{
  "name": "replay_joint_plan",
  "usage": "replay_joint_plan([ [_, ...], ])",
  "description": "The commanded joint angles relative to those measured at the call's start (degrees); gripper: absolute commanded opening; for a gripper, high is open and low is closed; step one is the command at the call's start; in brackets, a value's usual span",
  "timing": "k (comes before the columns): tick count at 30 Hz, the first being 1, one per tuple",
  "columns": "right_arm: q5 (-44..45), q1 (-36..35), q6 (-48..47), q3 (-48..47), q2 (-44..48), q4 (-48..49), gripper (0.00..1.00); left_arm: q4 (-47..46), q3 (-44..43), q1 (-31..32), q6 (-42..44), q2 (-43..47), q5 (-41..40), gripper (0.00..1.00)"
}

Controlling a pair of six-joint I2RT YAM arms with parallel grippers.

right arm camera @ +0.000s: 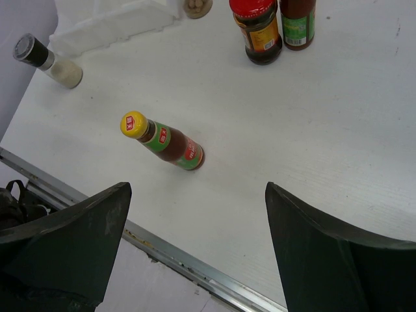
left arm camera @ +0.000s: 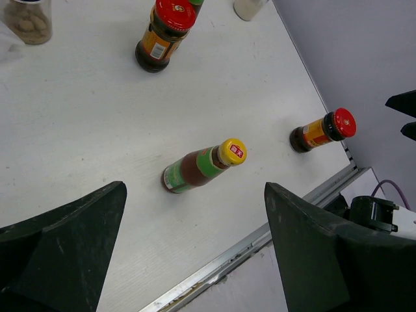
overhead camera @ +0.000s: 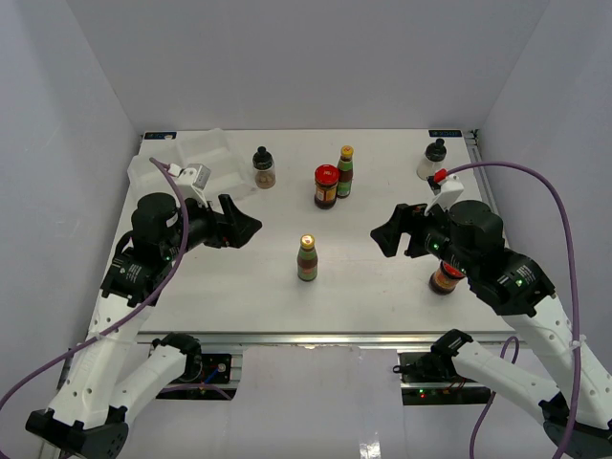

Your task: Organize the condiment bottles

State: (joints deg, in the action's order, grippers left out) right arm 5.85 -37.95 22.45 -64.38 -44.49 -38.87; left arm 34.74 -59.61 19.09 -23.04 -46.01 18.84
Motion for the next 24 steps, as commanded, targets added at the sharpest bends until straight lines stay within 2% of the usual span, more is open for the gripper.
replay_joint_plan([
  [1,0.74,-0.10,-1.36,-2.42,-0.51,1.38,0.90,-0.56,0.07,-0.02,0.54,-0.36,-0.61,0.98],
  [13,0.30,-0.10,-1.44,-2.13,-0.40,1.69,0.90,0.75,-1.05,-0.11,0.31,-1.67,-4.86,0.98],
  [17,0.04,-0.11,-1.18,-1.26,0.54,2.04,0.90,5.57,-2.45,-0.11,-2.26,-4.51,-16.31,0.93],
  [20,-0.45,-0.10,-1.29,-0.03,1.43,2.60,0.90,9.52,-3.54,-0.05,-4.33,-6.84,-28.30,0.93],
  [24,-1.26,-0.10,-1.69,1.69,3.40,3.37,0.90,15.17,-4.84,-0.10,-6.73,-8.96,-40.44,0.94],
])
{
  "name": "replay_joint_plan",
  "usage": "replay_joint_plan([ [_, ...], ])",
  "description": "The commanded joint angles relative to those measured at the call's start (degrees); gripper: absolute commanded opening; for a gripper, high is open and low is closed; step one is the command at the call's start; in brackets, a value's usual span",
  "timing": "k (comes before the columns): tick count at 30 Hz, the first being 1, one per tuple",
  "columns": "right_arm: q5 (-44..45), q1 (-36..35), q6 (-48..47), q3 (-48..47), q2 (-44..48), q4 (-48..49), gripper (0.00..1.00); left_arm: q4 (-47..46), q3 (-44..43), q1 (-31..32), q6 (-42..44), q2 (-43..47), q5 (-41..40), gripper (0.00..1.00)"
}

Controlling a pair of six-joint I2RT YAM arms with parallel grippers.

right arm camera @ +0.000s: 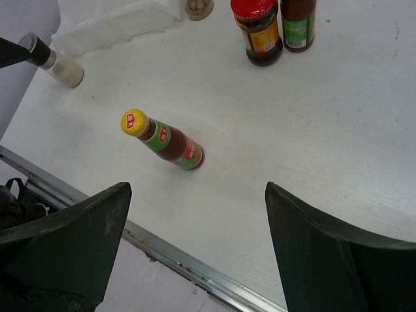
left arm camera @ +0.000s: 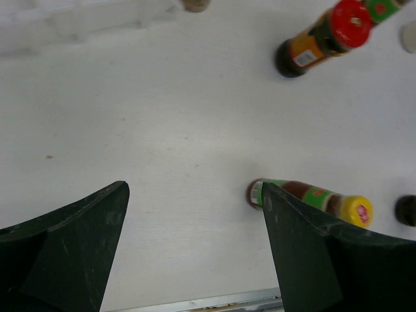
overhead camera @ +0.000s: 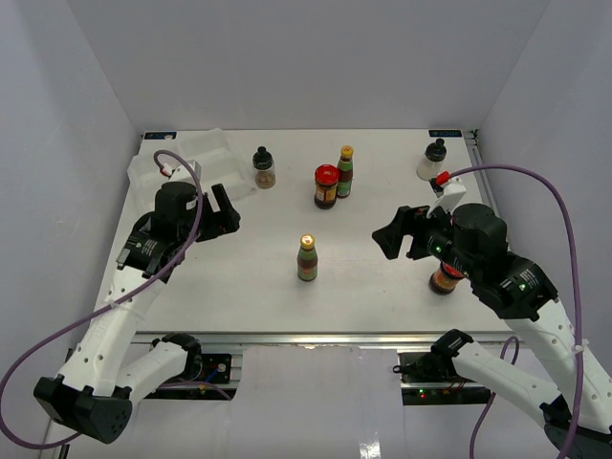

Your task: Organize the condiment bottles

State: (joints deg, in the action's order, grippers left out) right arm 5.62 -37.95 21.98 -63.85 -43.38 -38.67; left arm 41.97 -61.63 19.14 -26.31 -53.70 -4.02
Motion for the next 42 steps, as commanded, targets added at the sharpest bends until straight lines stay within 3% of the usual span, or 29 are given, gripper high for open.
replay_joint_plan([
  [1,-1.18,-0.10,-1.24,1.58,3.21,3.49,0.90,9.67,-3.12,-0.15,-3.88,-1.38,-20.08,0.95],
  [6,-2.29,-0.10,-1.83,3.80,6.40,5.25,0.90,11.18,-2.35,-3.72,-3.62,-3.12,-32.77,0.95],
  [10,-3.85,-0.10,-3.33,4.09,5.87,5.19,0.90,6.38,-1.15,-15.24,0.77,-4.82,-25.37,0.93],
  [18,-3.52,-0.18,-6.17,4.46,5.33,5.00,0.90,4.80,-3.32,-23.89,-0.15,-10.95,-18.45,0.93],
  [30,-0.78,-0.10,-11.61,3.38,6.11,3.77,0.90,0.83,-4.29,-31.79,0.12,-17.92,-13.02,0.94],
  [42,-0.40,-0.11,-14.64,2.72,6.21,3.13,0.90,-1.57,-4.86,-34.19,1.20,-24.50,-7.61,0.91],
])
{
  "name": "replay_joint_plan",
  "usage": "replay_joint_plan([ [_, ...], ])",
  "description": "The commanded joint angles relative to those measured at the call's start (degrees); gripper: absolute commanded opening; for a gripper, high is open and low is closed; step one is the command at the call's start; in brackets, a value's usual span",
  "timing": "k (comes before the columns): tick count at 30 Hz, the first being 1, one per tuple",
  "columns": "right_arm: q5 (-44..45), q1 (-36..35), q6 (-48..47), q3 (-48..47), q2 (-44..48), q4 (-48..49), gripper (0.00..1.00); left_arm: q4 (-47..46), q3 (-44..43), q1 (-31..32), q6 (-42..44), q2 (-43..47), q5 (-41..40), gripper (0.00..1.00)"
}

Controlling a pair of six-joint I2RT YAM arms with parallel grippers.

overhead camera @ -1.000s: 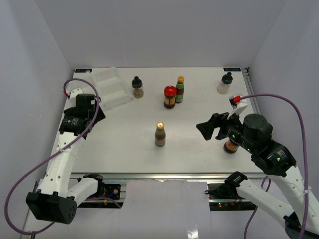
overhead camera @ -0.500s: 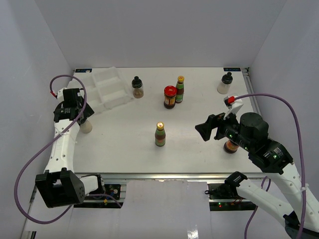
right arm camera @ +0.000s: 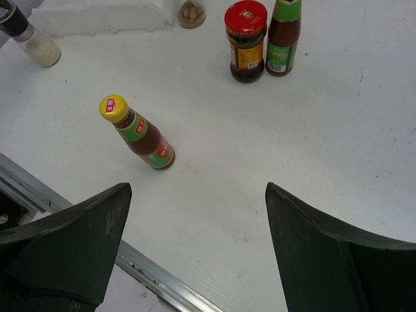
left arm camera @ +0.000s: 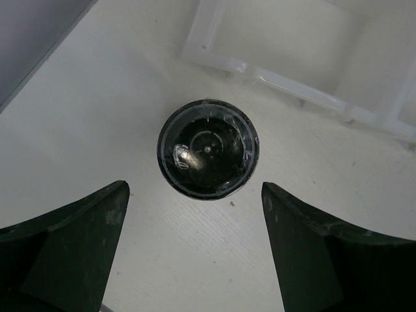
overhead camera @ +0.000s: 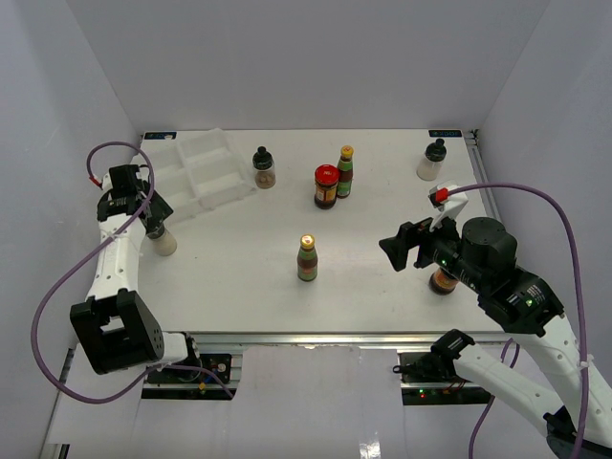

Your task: Organize the condiment bottles

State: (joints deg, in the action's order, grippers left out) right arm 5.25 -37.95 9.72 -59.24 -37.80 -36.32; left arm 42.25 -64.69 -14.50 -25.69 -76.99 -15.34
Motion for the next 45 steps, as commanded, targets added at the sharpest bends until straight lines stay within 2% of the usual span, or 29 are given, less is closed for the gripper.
replay_joint_plan([
  [1,0.56,-0.15,-2.50,-1.80,0.67,0.67,0.90,-2.17,-1.67,-0.62,0.68,-1.45,3.47,0.91],
  [14,1.81,-0.10,-3.59,-1.23,2.52,0.54,0.90,-3.63,-2.35,-0.97,0.90,-6.35,2.93,0.89],
  [38,2.59,-0.11,-4.09,-0.17,5.21,0.02,0.90,-5.98,-0.06,-0.89,1.07,-7.83,1.10,0.83],
  [41,2.99,-0.11,-4.25,-0.24,5.62,-0.14,0.90,-6.63,0.59,-0.97,0.91,-7.91,1.09,0.72],
  [42,3.01,-0.10,-4.20,-0.33,5.57,-0.29,0.90,-6.65,0.68,-0.97,0.90,-7.92,1.24,0.71],
  [43,3.01,-0.17,-4.24,-0.60,5.55,-0.52,0.90,-6.66,0.70,-0.97,0.97,-8.04,1.53,0.64],
  [45,2.95,-0.12,-4.27,-1.17,5.48,-0.80,0.90,-6.18,0.64,-0.97,0.99,-7.96,1.77,0.44],
])
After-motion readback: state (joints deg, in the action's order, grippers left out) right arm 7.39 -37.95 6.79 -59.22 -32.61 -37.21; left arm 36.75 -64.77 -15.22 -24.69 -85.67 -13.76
